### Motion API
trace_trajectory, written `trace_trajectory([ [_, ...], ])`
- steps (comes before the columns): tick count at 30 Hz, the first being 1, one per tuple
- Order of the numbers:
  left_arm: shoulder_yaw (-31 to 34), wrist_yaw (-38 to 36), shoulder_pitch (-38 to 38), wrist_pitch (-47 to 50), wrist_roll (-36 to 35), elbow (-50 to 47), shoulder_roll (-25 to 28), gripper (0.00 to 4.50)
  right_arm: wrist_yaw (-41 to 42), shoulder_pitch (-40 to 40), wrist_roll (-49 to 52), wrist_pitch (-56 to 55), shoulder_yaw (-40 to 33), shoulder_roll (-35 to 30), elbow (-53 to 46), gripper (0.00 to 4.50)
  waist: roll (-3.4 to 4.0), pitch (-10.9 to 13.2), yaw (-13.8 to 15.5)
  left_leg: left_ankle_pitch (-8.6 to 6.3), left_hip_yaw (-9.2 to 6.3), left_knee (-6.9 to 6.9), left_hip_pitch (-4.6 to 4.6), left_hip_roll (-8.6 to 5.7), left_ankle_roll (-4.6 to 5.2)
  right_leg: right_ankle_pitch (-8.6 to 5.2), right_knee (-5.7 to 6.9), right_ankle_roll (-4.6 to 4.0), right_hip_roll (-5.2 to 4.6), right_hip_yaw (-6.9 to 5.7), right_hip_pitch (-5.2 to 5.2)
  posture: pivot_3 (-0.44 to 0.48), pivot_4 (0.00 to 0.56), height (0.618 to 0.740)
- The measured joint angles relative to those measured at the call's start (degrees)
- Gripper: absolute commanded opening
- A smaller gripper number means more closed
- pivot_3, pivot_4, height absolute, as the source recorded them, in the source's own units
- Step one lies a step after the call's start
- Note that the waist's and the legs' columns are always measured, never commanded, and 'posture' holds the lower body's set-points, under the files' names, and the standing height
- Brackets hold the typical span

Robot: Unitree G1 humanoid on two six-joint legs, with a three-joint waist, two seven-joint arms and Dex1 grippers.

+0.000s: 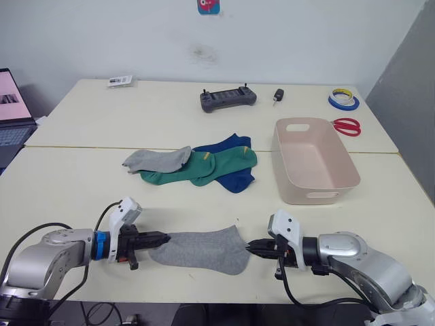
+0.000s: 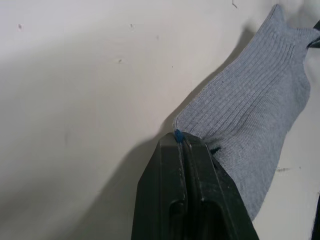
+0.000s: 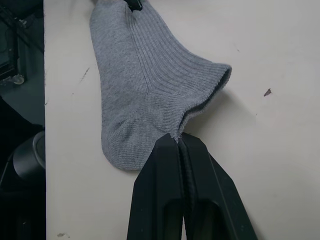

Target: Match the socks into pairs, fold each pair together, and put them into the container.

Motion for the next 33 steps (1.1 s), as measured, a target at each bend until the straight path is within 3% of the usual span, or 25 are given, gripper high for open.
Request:
trace_trajectory([
  [16,-2.69,1.53,-4.96,-3.50,3.69,3.17,-1.94,0.00,-1.12,-3.32,-1.53,0.28,-0.90,0.69,4.38,0.03,0.00,0.00,-0.01,0.00,0.01,0.00,0.00,0.00,0.00,0.00,0.00,0.00,0.01,0.01,0.00,0.000,0.150,0.740],
  [18,-2.69,1.70,-4.84,-4.62,4.31,3.22,-2.56,0.00,-1.47,-3.33,-2.20,0.38,-0.90,0.89,4.72,0.48,0.00,0.00,0.00,0.00,0.00,0.00,0.00,0.00,0.00,0.00,0.01,0.00,0.01,0.00,0.00,0.000,0.150,0.740],
  [22,-2.81,0.79,-4.13,-8.03,5.50,3.69,-2.61,0.89,-2.24,-3.68,-2.58,0.41,-0.99,1.13,5.27,1.73,0.00,0.00,-0.03,0.00,0.00,0.00,0.02,0.01,0.00,0.00,0.01,0.00,0.01,0.01,0.00,0.000,0.150,0.740],
  [29,0.82,1.30,-0.46,-9.59,3.80,2.56,-2.89,2.96,-1.63,-3.70,-2.47,-0.03,-1.96,-0.80,4.45,4.38,0.02,-0.01,-0.23,0.00,0.00,-0.01,0.05,0.04,0.00,0.00,0.03,0.00,0.03,0.02,0.00,0.000,0.150,0.740],
  [33,7.14,4.29,2.79,-7.33,1.92,2.10,-2.88,4.12,-0.89,-5.55,-2.47,-2.05,-4.44,-1.96,3.60,4.50,0.03,-0.01,-0.33,0.00,-0.03,-0.02,0.05,0.05,0.01,0.00,0.04,0.00,0.05,-0.01,-0.01,0.000,0.150,0.740],
])
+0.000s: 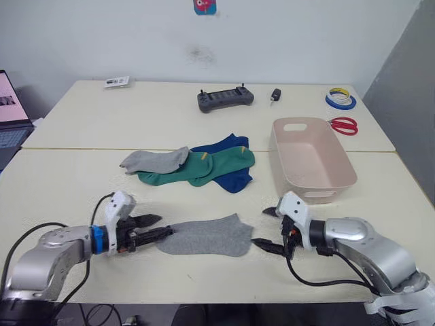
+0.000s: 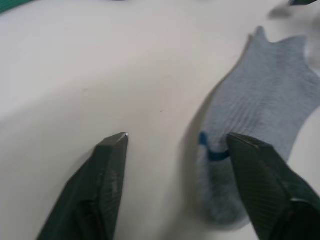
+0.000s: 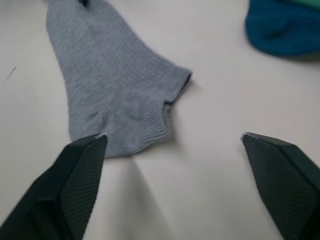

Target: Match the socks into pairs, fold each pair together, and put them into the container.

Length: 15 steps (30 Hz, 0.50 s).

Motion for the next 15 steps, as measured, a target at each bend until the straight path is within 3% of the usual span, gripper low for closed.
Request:
trace_trajectory([
  [1,1.35,0.87,0.47,0.64,-0.46,0.01,-0.05,4.42,0.23,-0.66,0.05,-0.32,-0.39,-0.03,-0.31,4.50,0.00,0.00,0.02,0.00,0.01,0.00,0.00,0.00,0.00,0.00,0.00,0.00,0.00,0.01,0.00,0.000,0.150,0.740],
  [6,9.07,5.82,1.85,4.72,-3.86,-0.05,-1.66,4.46,1.45,-4.94,0.32,-1.40,-1.32,0.19,-1.03,4.50,-0.01,0.00,0.24,0.00,0.01,0.01,-0.03,-0.02,0.00,0.00,-0.04,0.00,-0.05,-0.01,0.00,0.000,0.150,0.740],
  [15,20.12,30.15,-10.68,14.03,-12.67,4.05,-17.42,4.46,-0.42,-16.20,1.08,-0.59,-0.97,6.52,0.99,4.50,-0.20,-0.10,0.39,0.01,-0.02,0.07,-0.10,-0.06,-0.01,0.01,-0.06,0.01,-0.12,-0.07,0.02,0.000,0.150,0.740],
])
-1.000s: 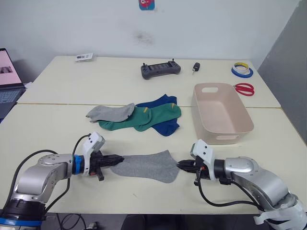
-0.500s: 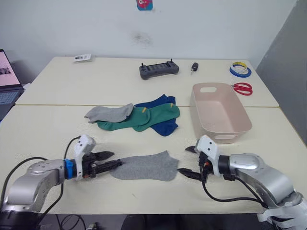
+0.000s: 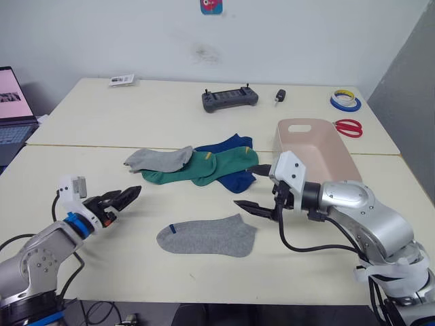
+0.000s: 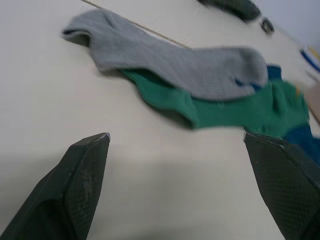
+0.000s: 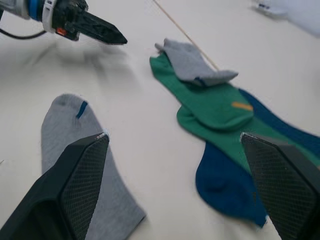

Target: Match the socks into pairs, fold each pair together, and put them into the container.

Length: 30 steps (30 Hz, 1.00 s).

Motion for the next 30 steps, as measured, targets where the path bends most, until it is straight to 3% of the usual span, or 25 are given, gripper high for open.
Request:
trace_trajectory([
  [7,3.99,17.03,-9.12,0.59,-3.62,1.62,-10.55,4.46,-2.04,-2.90,-0.91,1.74,0.71,2.34,1.49,4.50,-0.05,-0.02,0.02,0.01,-0.02,0.06,0.00,0.00,-0.02,0.01,0.05,0.00,0.00,-0.03,0.01,0.000,0.150,0.740],
  [14,6.39,28.37,-16.59,-2.95,-4.34,7.10,-15.07,4.46,-2.46,-2.88,-1.00,2.63,1.02,2.55,1.56,4.50,-0.06,-0.03,0.00,0.09,0.02,0.07,0.00,-0.01,-0.16,0.01,0.04,0.00,0.01,-0.01,0.00,0.000,0.150,0.740],
  [19,6.37,30.75,-20.04,-7.22,-3.35,12.10,-15.07,4.46,-2.64,-2.89,-1.00,3.37,1.02,2.58,1.28,4.50,-0.06,-0.03,0.03,0.17,0.02,0.07,0.00,-0.02,-0.29,0.01,0.05,0.00,0.01,-0.02,0.01,0.000,0.150,0.740],
  [23,5.80,31.55,-23.15,-10.39,-1.71,17.20,-14.53,3.59,-2.68,-2.90,-0.96,3.94,1.02,2.60,0.88,4.50,-0.06,-0.03,0.01,0.19,0.02,0.06,0.00,-0.04,-0.33,0.01,0.05,0.00,0.01,-0.01,0.01,0.000,0.150,0.740],
  [30,4.53,31.24,-25.23,-12.88,-0.30,22.78,-13.86,1.31,-3.26,-3.01,-0.94,4.59,1.02,2.98,0.27,4.50,-0.06,-0.03,0.02,0.24,0.01,0.06,-0.01,-0.03,-0.42,0.01,0.03,0.00,0.01,-0.02,0.00,0.000,0.150,0.740],
])
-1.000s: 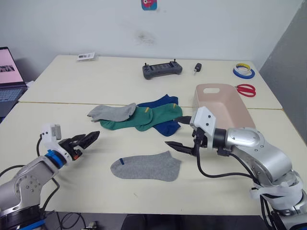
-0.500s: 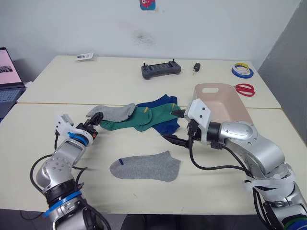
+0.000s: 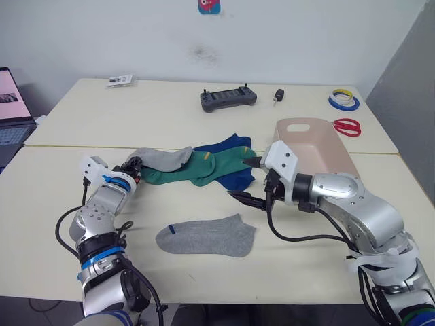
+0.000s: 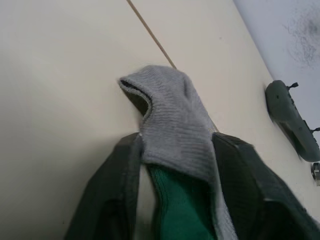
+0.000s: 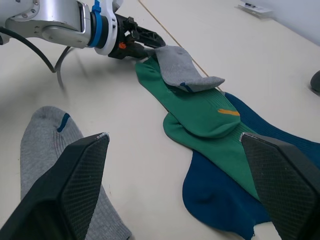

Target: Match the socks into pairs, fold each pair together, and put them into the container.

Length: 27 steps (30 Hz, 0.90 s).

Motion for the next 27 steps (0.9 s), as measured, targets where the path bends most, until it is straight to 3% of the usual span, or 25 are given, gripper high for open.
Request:
trace_trajectory([
  [3,-0.96,-2.31,0.08,-1.18,0.69,0.09,0.40,0.33,-0.14,-0.01,0.04,0.25,0.00,0.03,-0.26,4.50,0.00,0.00,0.00,0.04,0.00,-0.02,0.00,0.00,-0.07,0.00,0.00,0.00,0.00,-0.01,0.00,0.000,0.150,0.740],
  [5,-2.35,-4.57,0.33,-2.40,1.67,0.01,1.28,0.06,-0.16,-0.01,0.04,0.45,0.00,0.03,-0.31,4.50,0.00,0.00,-0.02,0.04,0.00,-0.03,0.00,0.00,-0.07,0.00,0.00,0.00,0.00,0.00,-0.01,0.000,0.150,0.740],
  [15,-4.77,-12.61,3.43,-9.07,4.29,-2.45,2.69,0.06,-0.13,0.09,0.02,0.49,0.02,0.02,-0.44,4.50,-0.02,0.01,-0.01,0.05,0.00,-0.05,-0.01,0.01,-0.08,0.00,-0.02,0.00,0.00,0.00,-0.02,0.000,0.150,0.740],
  [27,-8.56,-21.27,1.89,-11.48,7.47,-8.56,13.54,0.06,-0.13,1.16,0.04,0.39,-0.01,0.02,-0.56,4.50,-0.03,0.03,-0.19,0.05,-0.01,-0.13,0.00,0.03,-0.08,0.00,-0.03,0.00,0.03,0.01,-0.06,0.000,0.150,0.740],
])
